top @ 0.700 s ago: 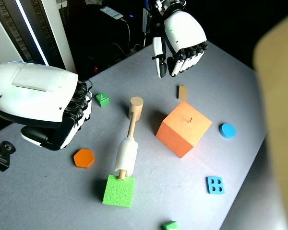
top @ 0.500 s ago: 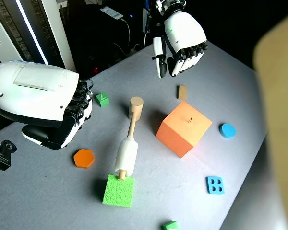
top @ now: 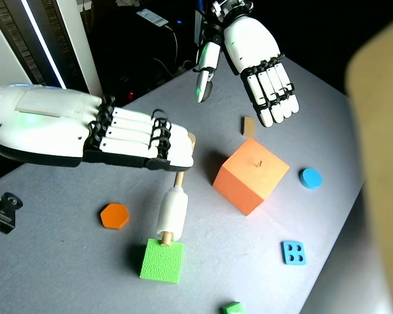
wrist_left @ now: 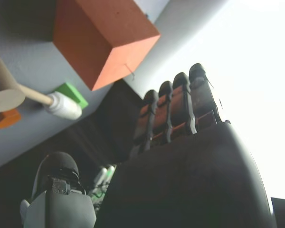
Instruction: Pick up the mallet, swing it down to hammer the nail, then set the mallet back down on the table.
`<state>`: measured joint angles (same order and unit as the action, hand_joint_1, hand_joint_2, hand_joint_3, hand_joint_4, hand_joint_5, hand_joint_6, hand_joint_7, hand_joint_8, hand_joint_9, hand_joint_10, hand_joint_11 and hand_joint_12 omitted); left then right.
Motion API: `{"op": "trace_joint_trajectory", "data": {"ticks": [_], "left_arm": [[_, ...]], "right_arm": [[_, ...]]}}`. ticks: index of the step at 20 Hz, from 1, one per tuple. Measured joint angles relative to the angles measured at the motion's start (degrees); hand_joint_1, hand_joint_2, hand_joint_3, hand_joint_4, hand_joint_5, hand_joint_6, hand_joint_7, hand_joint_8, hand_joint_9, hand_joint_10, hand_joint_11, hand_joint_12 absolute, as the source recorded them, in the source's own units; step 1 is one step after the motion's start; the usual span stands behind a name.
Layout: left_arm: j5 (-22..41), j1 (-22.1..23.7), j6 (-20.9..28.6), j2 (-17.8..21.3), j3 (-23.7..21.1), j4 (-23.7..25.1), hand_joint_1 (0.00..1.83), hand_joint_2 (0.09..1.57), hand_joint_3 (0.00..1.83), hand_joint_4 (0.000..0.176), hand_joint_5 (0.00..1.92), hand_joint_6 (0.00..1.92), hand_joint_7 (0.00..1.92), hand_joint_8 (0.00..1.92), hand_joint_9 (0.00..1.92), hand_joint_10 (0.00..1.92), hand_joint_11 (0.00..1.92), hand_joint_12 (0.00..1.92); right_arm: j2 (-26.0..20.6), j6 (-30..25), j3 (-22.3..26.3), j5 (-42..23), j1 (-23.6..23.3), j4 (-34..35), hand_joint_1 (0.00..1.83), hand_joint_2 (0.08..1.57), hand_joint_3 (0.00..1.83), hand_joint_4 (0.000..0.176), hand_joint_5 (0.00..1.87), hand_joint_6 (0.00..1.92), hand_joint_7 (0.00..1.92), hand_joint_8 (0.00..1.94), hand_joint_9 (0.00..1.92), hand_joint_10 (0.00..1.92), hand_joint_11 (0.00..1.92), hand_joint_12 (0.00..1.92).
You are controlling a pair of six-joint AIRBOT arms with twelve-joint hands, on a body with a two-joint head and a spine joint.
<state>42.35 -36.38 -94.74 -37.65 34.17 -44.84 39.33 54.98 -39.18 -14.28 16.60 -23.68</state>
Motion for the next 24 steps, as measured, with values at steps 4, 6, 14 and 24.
{"op": "trace_joint_trajectory", "data": {"ticks": [4, 6, 14, 24], "left_arm": [[-2.6, -3.9, 12.6, 0.0, 2.9, 12.4, 0.00, 1.04, 0.01, 0.000, 0.03, 0.00, 0.01, 0.00, 0.00, 0.00, 0.00, 0.00], [-4.2, -5.7, 18.8, 0.0, 4.2, 18.8, 0.00, 1.05, 0.01, 0.000, 0.04, 0.01, 0.02, 0.00, 0.00, 0.00, 0.00, 0.00], [-5.4, -9.5, 37.0, 0.0, 10.9, 35.7, 0.00, 1.05, 0.01, 0.000, 0.03, 0.01, 0.01, 0.00, 0.01, 0.00, 0.00, 0.00], [-3.7, -8.0, 44.1, -5.1, 16.1, 43.8, 0.00, 1.08, 0.01, 0.000, 0.04, 0.01, 0.02, 0.01, 0.01, 0.00, 0.00, 0.00]], "right_arm": [[1.7, -1.6, 0.0, 12.3, -3.6, -0.3, 0.13, 1.01, 0.00, 0.000, 0.02, 0.00, 0.00, 0.00, 0.00, 0.00, 0.00, 0.00], [2.3, -2.1, -0.1, 17.1, -4.9, -0.1, 0.33, 1.00, 0.00, 0.000, 0.01, 0.00, 0.00, 0.00, 0.00, 0.00, 0.00, 0.00], [4.5, -8.3, -0.3, 22.6, -8.7, 0.2, 1.18, 0.96, 0.00, 0.000, 0.00, 0.00, 0.00, 0.00, 0.00, 0.00, 0.00, 0.00], [15.6, -15.6, -8.1, 31.3, -10.4, 0.6, 1.22, 0.98, 0.00, 0.000, 0.00, 0.00, 0.00, 0.00, 0.00, 0.00, 0.00, 0.00]]}}
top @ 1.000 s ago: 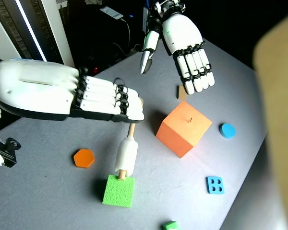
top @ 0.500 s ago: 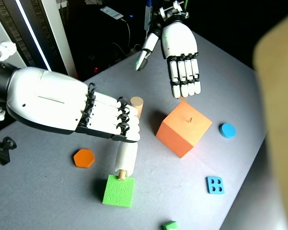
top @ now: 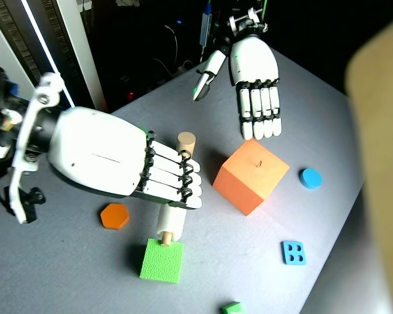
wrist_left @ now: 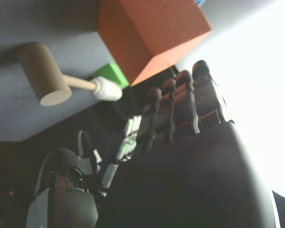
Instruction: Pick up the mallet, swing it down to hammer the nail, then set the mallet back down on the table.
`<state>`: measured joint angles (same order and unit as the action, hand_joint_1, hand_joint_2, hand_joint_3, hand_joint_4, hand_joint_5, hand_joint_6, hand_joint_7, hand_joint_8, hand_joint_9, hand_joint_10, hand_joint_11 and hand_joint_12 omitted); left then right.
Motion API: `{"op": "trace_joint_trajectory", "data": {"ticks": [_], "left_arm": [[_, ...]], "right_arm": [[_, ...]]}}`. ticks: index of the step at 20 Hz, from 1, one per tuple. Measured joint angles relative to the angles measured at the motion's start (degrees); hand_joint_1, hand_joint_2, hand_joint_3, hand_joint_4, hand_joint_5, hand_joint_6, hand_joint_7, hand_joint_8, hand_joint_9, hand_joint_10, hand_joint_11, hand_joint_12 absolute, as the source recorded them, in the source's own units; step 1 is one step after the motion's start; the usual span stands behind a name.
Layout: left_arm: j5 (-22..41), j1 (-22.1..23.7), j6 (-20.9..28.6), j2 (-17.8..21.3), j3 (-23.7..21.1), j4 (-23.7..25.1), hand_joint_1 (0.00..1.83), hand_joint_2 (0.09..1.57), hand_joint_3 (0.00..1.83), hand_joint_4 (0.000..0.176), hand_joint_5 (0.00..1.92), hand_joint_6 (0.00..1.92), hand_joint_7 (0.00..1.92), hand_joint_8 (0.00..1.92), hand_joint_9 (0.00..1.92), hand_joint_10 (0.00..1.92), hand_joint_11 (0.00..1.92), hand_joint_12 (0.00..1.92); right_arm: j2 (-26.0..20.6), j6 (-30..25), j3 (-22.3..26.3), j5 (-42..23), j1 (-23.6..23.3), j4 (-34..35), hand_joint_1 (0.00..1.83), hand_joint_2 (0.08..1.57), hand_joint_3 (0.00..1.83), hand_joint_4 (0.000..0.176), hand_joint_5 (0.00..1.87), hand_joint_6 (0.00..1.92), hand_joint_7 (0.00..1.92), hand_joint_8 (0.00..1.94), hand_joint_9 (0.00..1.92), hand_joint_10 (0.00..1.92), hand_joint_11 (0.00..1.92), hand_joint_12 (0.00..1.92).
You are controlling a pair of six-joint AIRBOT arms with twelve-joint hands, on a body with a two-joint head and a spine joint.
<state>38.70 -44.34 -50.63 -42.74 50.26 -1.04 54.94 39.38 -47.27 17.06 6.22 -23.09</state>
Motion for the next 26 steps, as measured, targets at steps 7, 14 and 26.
{"op": "trace_joint_trajectory", "data": {"ticks": [7, 14, 26], "left_arm": [[-0.3, -0.2, 0.1, -0.6, 1.2, 0.5, 0.00, 1.09, 0.01, 0.000, 0.03, 0.01, 0.00, 0.00, 0.00, 0.00, 0.00, 0.00], [-1.2, -0.2, 0.0, -1.4, 2.8, 1.3, 0.00, 1.10, 0.01, 0.000, 0.03, 0.01, 0.01, 0.00, 0.00, 0.00, 0.00, 0.00], [-1.6, 0.4, -0.3, -3.7, 5.0, 1.6, 0.00, 1.13, 0.01, 0.000, 0.05, 0.01, 0.03, 0.01, 0.01, 0.00, 0.00, 0.00]], "right_arm": [[6.8, -3.6, -6.1, 2.8, -0.4, 0.1, 1.19, 0.98, 0.00, 0.000, 0.00, 0.00, 0.00, 0.00, 0.00, 0.00, 0.00, 0.00], [11.4, -4.7, -11.7, 2.5, 0.9, 0.1, 1.17, 0.99, 0.00, 0.000, 0.00, 0.00, 0.00, 0.00, 0.00, 0.00, 0.00, 0.00], [17.6, -5.0, -19.2, 0.7, 6.4, -0.8, 1.19, 0.94, 0.00, 0.000, 0.00, 0.00, 0.00, 0.00, 0.00, 0.00, 0.00, 0.00]]}}
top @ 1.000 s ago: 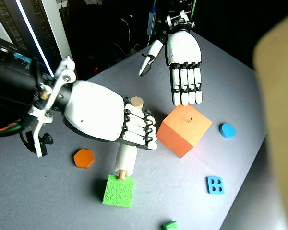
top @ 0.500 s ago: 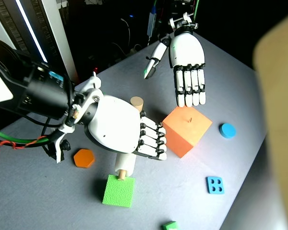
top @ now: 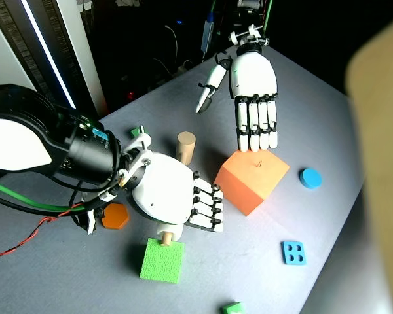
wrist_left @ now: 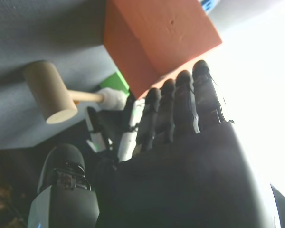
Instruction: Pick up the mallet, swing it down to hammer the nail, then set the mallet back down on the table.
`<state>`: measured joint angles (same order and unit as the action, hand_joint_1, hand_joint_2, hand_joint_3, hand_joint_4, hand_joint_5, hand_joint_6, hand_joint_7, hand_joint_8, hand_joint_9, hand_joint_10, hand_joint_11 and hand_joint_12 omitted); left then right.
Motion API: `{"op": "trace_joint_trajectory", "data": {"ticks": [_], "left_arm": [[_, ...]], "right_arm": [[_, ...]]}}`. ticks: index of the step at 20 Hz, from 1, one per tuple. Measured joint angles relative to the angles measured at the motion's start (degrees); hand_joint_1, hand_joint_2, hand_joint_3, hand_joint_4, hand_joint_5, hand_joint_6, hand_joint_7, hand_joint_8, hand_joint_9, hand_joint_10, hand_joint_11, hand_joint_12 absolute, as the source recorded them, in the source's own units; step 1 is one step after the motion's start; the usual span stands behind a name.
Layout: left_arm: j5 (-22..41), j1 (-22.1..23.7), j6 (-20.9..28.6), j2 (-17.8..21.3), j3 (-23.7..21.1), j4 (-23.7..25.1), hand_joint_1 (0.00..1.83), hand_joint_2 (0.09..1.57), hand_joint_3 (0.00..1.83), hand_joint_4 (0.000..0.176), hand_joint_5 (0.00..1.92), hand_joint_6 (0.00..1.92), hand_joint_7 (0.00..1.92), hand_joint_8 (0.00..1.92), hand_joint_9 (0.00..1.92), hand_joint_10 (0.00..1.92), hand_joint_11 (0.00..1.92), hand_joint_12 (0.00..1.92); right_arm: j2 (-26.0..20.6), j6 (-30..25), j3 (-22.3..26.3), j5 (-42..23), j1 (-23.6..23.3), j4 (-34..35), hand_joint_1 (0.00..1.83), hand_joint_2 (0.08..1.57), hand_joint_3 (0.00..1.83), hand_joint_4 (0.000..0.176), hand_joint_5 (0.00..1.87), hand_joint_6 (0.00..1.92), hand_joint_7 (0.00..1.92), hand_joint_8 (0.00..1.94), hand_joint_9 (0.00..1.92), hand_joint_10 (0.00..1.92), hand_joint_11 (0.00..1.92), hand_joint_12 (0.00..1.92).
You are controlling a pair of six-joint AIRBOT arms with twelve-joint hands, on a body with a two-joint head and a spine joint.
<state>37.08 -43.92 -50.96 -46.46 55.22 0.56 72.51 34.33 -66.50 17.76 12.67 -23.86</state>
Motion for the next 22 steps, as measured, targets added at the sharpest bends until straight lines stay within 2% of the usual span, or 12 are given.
{"op": "trace_joint_trajectory", "data": {"ticks": [10, 18, 19, 22], "left_arm": [[0.2, 0.0, 1.2, -1.3, 0.8, -0.3, 0.00, 1.14, 0.01, 0.000, 0.07, 0.01, 0.05, 0.01, 0.03, 0.01, 0.01, 0.01], [1.2, -0.7, 1.8, -1.6, 1.1, -1.1, 0.00, 1.13, 0.00, 0.000, 0.08, 0.01, 0.09, 0.01, 0.06, 0.01, 0.01, 0.01], [1.2, -0.7, 1.8, -1.6, 1.1, -1.1, 0.00, 1.13, 0.00, 0.000, 0.07, 0.01, 0.08, 0.01, 0.05, 0.01, 0.01, 0.00], [1.5, -0.9, 1.9, -1.6, 1.1, -1.2, 0.00, 1.13, 0.00, 0.000, 0.09, 0.01, 0.09, 0.01, 0.06, 0.01, 0.01, 0.01]], "right_arm": [[3.5, 0.0, -5.0, -1.6, 2.2, -0.3, 1.21, 0.98, 0.01, 0.000, 0.00, 0.00, 0.00, 0.00, 0.00, 0.00, 0.02, 0.01], [3.7, 0.0, -5.3, -2.2, 3.3, -1.0, 1.28, 0.98, 0.00, 0.000, 0.00, 0.00, 0.00, 0.00, 0.00, 0.00, 0.05, 0.05], [3.7, 0.0, -5.3, -2.1, 3.3, -1.1, 1.26, 0.98, 0.00, 0.000, 0.01, 0.00, 0.00, 0.00, 0.00, 0.00, 0.01, 0.17], [3.7, 0.0, -5.4, -2.1, 3.5, -1.1, 1.22, 0.98, 0.00, 0.000, 0.05, 0.01, 0.02, 0.00, 0.02, 0.01, 0.00, 0.26]]}}
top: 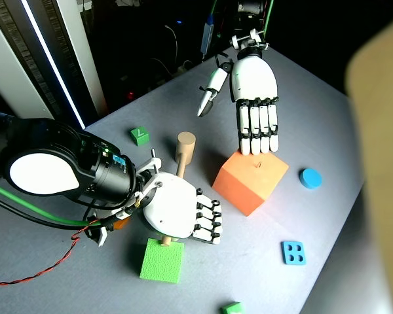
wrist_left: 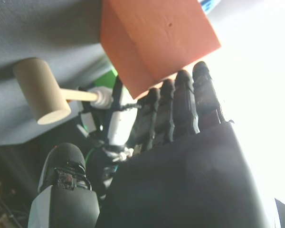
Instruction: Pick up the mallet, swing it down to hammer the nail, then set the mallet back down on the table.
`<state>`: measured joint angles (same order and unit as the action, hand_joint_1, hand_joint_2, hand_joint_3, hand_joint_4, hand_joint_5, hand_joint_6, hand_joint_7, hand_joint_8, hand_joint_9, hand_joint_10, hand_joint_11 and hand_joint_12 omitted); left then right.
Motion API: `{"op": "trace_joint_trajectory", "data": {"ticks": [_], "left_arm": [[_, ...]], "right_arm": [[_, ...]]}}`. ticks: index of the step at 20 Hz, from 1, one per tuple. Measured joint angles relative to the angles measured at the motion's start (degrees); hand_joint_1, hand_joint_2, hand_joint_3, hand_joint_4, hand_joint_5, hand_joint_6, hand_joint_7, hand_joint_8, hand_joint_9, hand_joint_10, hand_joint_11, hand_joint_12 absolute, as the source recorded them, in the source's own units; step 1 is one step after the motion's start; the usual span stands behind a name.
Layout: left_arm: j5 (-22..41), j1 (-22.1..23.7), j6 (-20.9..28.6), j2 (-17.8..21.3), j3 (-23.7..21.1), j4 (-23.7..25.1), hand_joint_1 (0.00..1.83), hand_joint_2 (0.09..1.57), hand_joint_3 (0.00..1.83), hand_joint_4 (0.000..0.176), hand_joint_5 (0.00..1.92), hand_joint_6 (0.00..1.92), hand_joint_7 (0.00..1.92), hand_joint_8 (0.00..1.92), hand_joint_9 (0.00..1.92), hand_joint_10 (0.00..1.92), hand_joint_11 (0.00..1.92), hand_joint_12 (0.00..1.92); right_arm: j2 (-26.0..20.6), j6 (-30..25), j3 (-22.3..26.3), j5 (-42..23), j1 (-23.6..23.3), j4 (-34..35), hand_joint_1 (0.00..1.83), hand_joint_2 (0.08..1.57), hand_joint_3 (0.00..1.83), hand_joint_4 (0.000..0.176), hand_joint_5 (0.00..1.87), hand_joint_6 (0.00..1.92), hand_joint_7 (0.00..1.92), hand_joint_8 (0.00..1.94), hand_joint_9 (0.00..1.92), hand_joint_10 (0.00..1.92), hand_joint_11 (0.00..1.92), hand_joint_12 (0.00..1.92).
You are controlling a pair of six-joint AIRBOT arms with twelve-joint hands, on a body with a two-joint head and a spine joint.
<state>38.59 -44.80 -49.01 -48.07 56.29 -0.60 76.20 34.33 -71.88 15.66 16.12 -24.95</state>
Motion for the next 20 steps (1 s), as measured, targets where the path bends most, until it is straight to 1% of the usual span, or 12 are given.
{"op": "trace_joint_trajectory", "data": {"ticks": [2, 4, 5, 7, 9, 10, 13, 15, 16, 17, 18, 20], "left_arm": [[0.3, -0.3, 0.1, 0.0, 0.0, 0.0, 0.00, 1.13, 0.00, 0.000, 0.08, 0.01, 0.09, 0.01, 0.06, 0.01, 0.01, 0.01], [0.4, -0.5, 0.1, 0.0, 0.0, -0.3, 0.00, 1.13, 0.00, 0.000, 0.08, 0.00, 0.08, 0.00, 0.06, 0.00, 0.01, 0.00], [0.6, -0.6, 0.1, 0.0, 0.0, -0.5, 0.00, 1.13, 0.00, 0.000, 0.08, 0.00, 0.08, 0.00, 0.06, 0.01, 0.01, 0.00], [0.7, -0.6, 0.1, 0.0, 0.0, -0.6, 0.00, 1.13, 0.00, 0.000, 0.07, 0.00, 0.07, 0.00, 0.04, 0.00, 0.01, 0.00], [0.6, -0.6, 0.1, 0.0, -0.1, -1.0, 0.00, 1.12, 0.00, 0.000, 0.07, 0.00, 0.07, 0.00, 0.04, 0.00, 0.01, 0.00], [0.7, -0.7, 0.1, -0.3, -0.1, -1.3, 0.00, 1.12, 0.00, 0.000, 0.08, 0.00, 0.07, 0.00, 0.05, 0.00, 0.01, 0.00], [1.3, -1.1, 0.1, -0.4, -0.2, -1.8, 0.00, 1.11, 0.00, 0.000, 0.07, 0.00, 0.07, 0.00, 0.05, 0.00, 0.02, 0.01], [1.3, -1.1, 0.1, -0.5, -0.2, -1.9, 0.00, 1.11, 0.00, 0.000, 0.08, 0.00, 0.08, 0.01, 0.06, 0.01, 0.02, 0.01], [1.5, -1.1, 0.1, -0.7, -0.2, -2.2, 0.00, 1.11, 0.00, 0.000, 0.07, 0.00, 0.07, 0.00, 0.05, 0.00, 0.02, 0.01], [1.6, -1.1, 0.1, -0.8, -0.2, -2.2, 0.00, 1.11, 0.00, 0.000, 0.06, 0.00, 0.07, 0.00, 0.05, 0.00, 0.01, 0.01], [1.6, -1.1, 0.1, -0.8, -0.2, -2.2, 0.00, 1.12, 0.00, 0.000, 0.06, 0.00, 0.07, 0.00, 0.04, 0.00, 0.01, 0.01], [2.1, -1.3, 0.1, -1.2, -0.1, -2.6, 0.00, 1.12, 0.00, 0.000, 0.06, 0.00, 0.07, 0.00, 0.04, 0.00, 0.01, 0.00]], "right_arm": [[0.1, 0.0, 0.0, -0.2, 0.5, -0.2, 1.22, 0.98, 0.00, 0.000, 0.10, 0.01, 0.07, 0.01, 0.08, 0.02, 0.00, 0.41], [0.1, 0.0, 0.0, -0.4, 0.5, -0.2, 1.23, 0.99, 0.00, 0.000, 0.14, 0.01, 0.11, 0.01, 0.12, 0.02, 0.00, 0.52], [0.1, 0.0, 0.0, -0.4, 0.5, -0.2, 1.19, 0.99, 0.00, 0.000, 0.15, 0.01, 0.11, 0.00, 0.13, 0.01, 0.00, 0.56], [0.1, 0.0, 0.0, -0.3, 0.6, -0.2, 1.17, 0.99, 0.00, 0.000, 0.16, 0.01, 0.12, 0.00, 0.14, 0.01, 0.00, 0.58], [0.1, 0.0, 0.2, -0.1, 0.6, -0.2, 1.13, 1.02, 0.01, 0.000, 0.14, 0.00, 0.09, 0.00, 0.11, 0.00, 0.00, 0.50], [0.1, 0.0, 0.3, 0.1, 0.5, -0.2, 1.18, 1.01, 0.00, 0.000, 0.16, 0.01, 0.11, 0.00, 0.12, 0.00, 0.00, 0.54], [0.1, -0.1, 0.3, 0.6, 0.5, -0.2, 1.19, 1.00, 0.00, 0.000, 0.21, 0.01, 0.15, 0.01, 0.17, 0.01, 0.00, 0.69], [0.1, -0.7, 0.4, 1.4, 0.1, -0.2, 1.20, 1.00, 0.00, 0.000, 0.22, 0.01, 0.16, 0.00, 0.17, 0.01, 0.00, 0.72], [0.1, -0.9, 0.4, 1.5, 0.1, -0.2, 1.21, 0.98, 0.00, 0.000, 0.25, 0.01, 0.19, 0.01, 0.20, 0.01, 0.00, 0.77], [0.1, -0.9, 0.4, 1.6, 0.1, -0.2, 1.22, 0.98, 0.00, 0.000, 0.26, 0.01, 0.20, 0.01, 0.21, 0.01, 0.00, 0.74], [0.1, -0.9, 0.5, 1.7, 0.1, -0.2, 1.23, 0.98, 0.00, 0.000, 0.28, 0.01, 0.25, 0.01, 0.25, 0.02, 0.00, 0.77], [0.1, -1.1, 0.6, 1.4, 0.1, -0.2, 1.24, 0.98, 0.00, 0.000, 0.43, 0.02, 0.43, 0.02, 0.40, 0.04, 0.00, 0.97]]}}
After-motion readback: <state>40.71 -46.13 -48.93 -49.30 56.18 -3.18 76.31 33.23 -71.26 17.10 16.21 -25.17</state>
